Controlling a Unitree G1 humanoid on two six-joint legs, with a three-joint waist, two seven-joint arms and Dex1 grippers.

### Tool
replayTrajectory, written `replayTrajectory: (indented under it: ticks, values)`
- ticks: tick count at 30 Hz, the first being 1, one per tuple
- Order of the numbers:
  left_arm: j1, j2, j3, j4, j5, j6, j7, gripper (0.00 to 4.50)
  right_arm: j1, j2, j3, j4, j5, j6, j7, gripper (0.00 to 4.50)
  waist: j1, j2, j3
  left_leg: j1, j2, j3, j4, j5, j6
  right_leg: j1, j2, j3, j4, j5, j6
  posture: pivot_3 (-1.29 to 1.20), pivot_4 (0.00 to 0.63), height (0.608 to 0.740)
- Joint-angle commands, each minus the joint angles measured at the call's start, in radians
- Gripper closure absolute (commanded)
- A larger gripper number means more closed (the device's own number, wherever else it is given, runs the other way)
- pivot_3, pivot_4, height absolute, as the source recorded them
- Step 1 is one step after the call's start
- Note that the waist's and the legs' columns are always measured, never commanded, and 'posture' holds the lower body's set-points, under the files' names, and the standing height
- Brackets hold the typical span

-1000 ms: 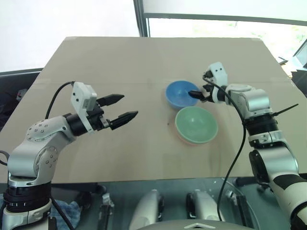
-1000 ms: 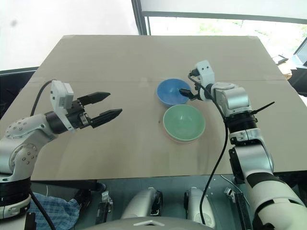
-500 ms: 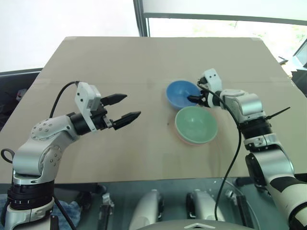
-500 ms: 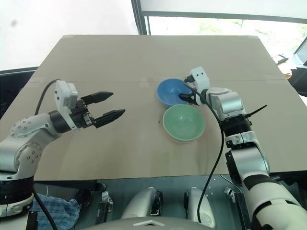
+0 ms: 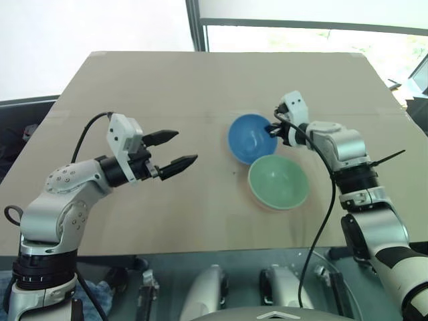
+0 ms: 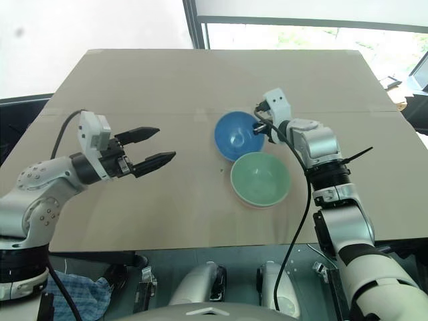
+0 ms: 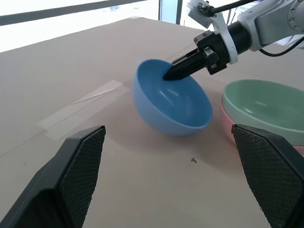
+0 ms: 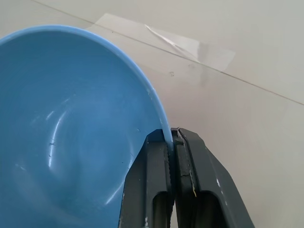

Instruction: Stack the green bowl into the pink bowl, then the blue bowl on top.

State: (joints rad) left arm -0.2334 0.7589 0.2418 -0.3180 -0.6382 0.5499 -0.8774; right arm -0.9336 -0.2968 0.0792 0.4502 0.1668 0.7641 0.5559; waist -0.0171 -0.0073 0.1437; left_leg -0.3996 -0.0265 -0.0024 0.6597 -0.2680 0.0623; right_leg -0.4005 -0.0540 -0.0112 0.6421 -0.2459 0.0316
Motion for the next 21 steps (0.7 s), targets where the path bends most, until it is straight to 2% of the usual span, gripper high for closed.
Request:
replayTrajectory:
  ticks: [1, 7, 11, 15, 21]
  values:
    - [-0.028, -0.003, -0.005, 0.002, 0.008, -0.029, -0.007, 0.0, -0.056, -0.017, -0.052, -0.009, 0.005, -0.042, -0.023, 4.44, 0.0, 0.0, 0.0, 0.0, 0.0, 0.0, 0.0, 0.0, 0.0, 0.0, 0.0, 0.0, 0.0, 0.0, 0.0, 0.0, 0.15, 0.74]
    - [-0.053, -0.012, -0.027, 0.025, 0.019, -0.042, -0.018, 0.0, -0.135, -0.031, -0.137, 0.007, 0.045, -0.109, -0.028, 4.44, 0.0, 0.0, 0.0, -0.002, 0.0, 0.0, -0.002, 0.001, -0.001, -0.002, 0.0, 0.0, 0.0, 0.0, 0.0, 0.0, 0.15, 0.74]
    - [-0.059, -0.015, -0.031, 0.029, 0.019, -0.044, -0.026, 0.0, -0.169, -0.064, -0.166, -0.074, 0.101, -0.107, 0.051, 4.44, 0.0, 0.0, 0.0, -0.001, 0.0, 0.0, -0.004, 0.001, -0.001, -0.002, 0.0, 0.0, -0.001, 0.0, 0.0, 0.0, 0.15, 0.74]
    - [-0.062, -0.014, -0.04, 0.028, 0.013, -0.045, -0.048, 0.0, -0.129, -0.166, -0.134, -0.276, 0.185, -0.002, 0.206, 4.44, 0.004, 0.0, 0.0, -0.002, 0.0, 0.0, -0.006, 0.001, -0.001, -0.003, 0.0, 0.0, -0.002, 0.0, 0.0, 0.0, 0.15, 0.74]
    - [-0.097, -0.02, -0.072, 0.053, 0.012, -0.053, -0.103, 0.0, -0.028, -0.325, -0.111, -0.511, 0.273, 0.146, 0.323, 4.44, 0.006, 0.0, 0.0, -0.003, 0.0, 0.0, -0.006, 0.0, 0.0, -0.003, 0.0, 0.0, -0.004, 0.0, 0.0, 0.0, 0.15, 0.74]
